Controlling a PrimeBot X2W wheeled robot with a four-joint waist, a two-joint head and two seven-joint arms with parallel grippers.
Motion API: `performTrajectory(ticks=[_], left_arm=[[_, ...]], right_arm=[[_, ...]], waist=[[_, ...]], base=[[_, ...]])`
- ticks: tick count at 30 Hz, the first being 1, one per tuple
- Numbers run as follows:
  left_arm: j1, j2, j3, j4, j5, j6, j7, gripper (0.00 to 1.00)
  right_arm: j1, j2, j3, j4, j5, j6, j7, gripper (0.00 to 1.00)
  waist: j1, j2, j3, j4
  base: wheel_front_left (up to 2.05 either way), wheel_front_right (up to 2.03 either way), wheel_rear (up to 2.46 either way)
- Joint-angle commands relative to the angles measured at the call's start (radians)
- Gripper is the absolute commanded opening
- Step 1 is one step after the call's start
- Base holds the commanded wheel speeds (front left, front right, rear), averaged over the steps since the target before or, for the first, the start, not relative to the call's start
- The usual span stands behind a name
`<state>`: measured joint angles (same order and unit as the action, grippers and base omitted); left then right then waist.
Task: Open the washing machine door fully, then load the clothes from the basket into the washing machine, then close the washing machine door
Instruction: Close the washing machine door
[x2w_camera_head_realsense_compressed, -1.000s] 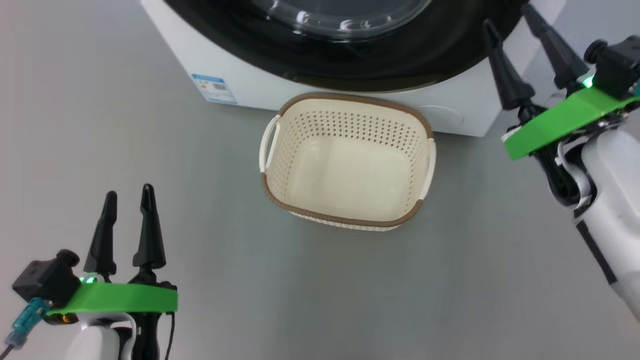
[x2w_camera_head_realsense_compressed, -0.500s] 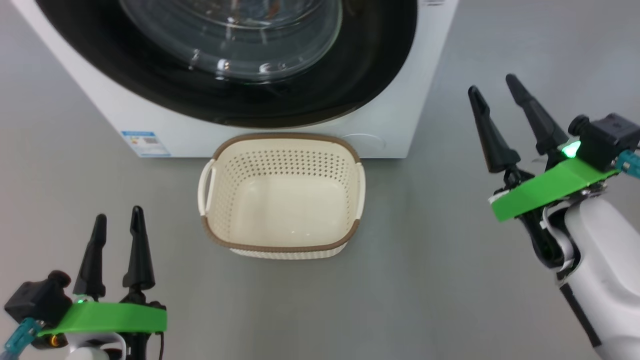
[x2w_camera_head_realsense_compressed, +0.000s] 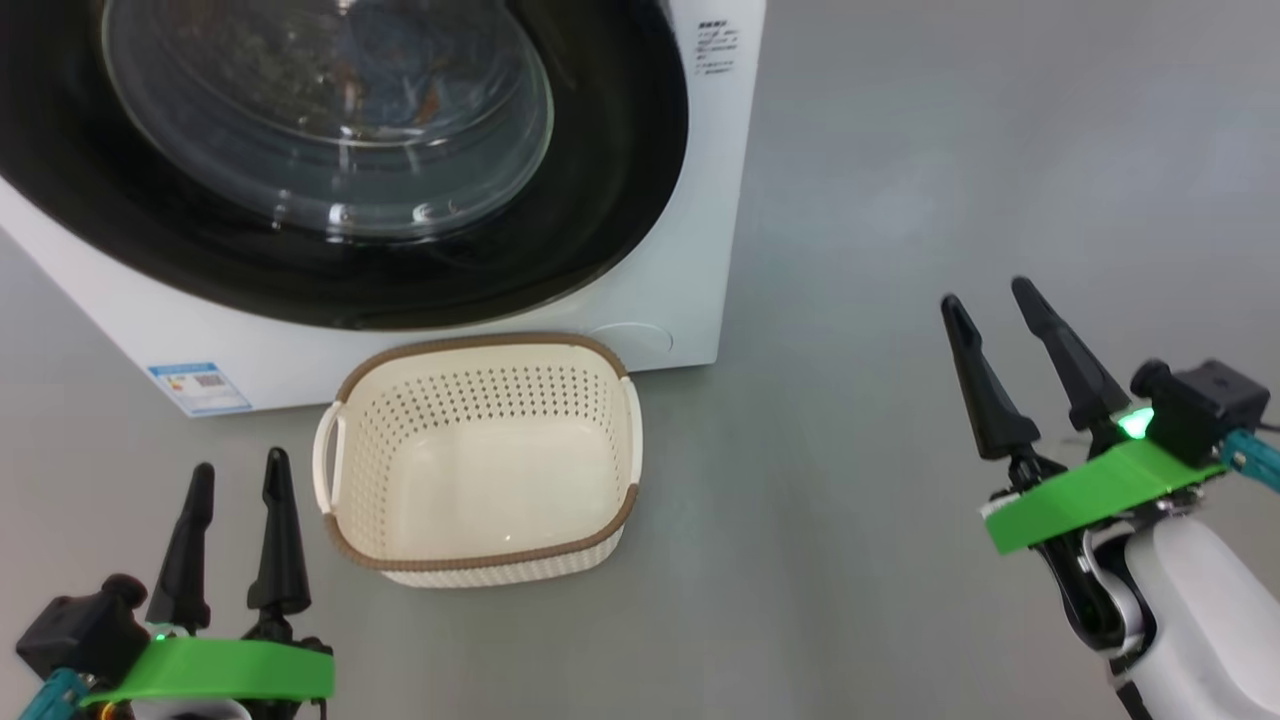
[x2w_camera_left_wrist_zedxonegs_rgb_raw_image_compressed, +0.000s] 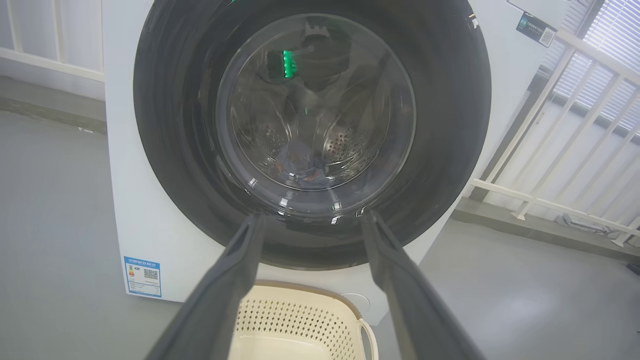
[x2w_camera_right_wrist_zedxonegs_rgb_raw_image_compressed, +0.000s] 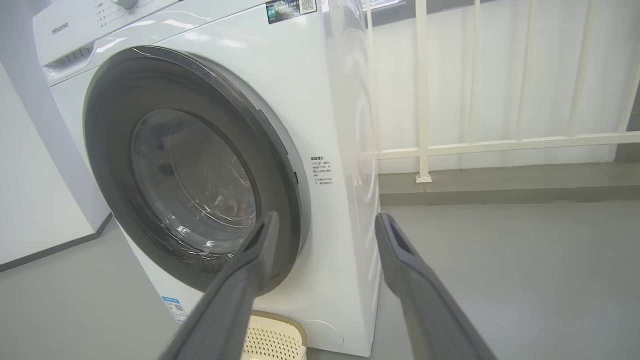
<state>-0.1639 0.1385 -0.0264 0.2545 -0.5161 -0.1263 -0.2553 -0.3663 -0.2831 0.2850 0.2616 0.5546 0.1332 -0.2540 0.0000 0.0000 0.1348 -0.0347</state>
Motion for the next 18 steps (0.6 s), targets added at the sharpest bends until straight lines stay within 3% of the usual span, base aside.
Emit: performTrajectory(ticks=[1, 9, 18], left_arm=[[-0.003, 0.022, 0.031, -0.03, 0.007, 0.004, -0.006, 1.0], [0.02, 0.011, 0.025, -0.034, 0.004, 0.009, -0.006, 1.0], [0.038, 0.002, 0.016, -0.048, -0.008, 0.006, -0.006, 1.0]], right_arm=[[0.022, -0.001, -0.003, -0.032, -0.016, -0.002, -0.008, 1.0], [0.117, 0.026, -0.081, -0.044, -0.053, -0.002, -0.008, 1.0], [0.151, 0.035, -0.092, -0.035, -0.07, -0.002, -0.008, 1.0]], waist=[[0.0, 0.0, -0.018, -0.013], [0.0, 0.0, -0.053, -0.011], [0.0, 0.0, -0.079, -0.014]], base=[[0.0, 0.0, 0.0], [0.0, 0.0, 0.0], [0.0, 0.0, 0.0]])
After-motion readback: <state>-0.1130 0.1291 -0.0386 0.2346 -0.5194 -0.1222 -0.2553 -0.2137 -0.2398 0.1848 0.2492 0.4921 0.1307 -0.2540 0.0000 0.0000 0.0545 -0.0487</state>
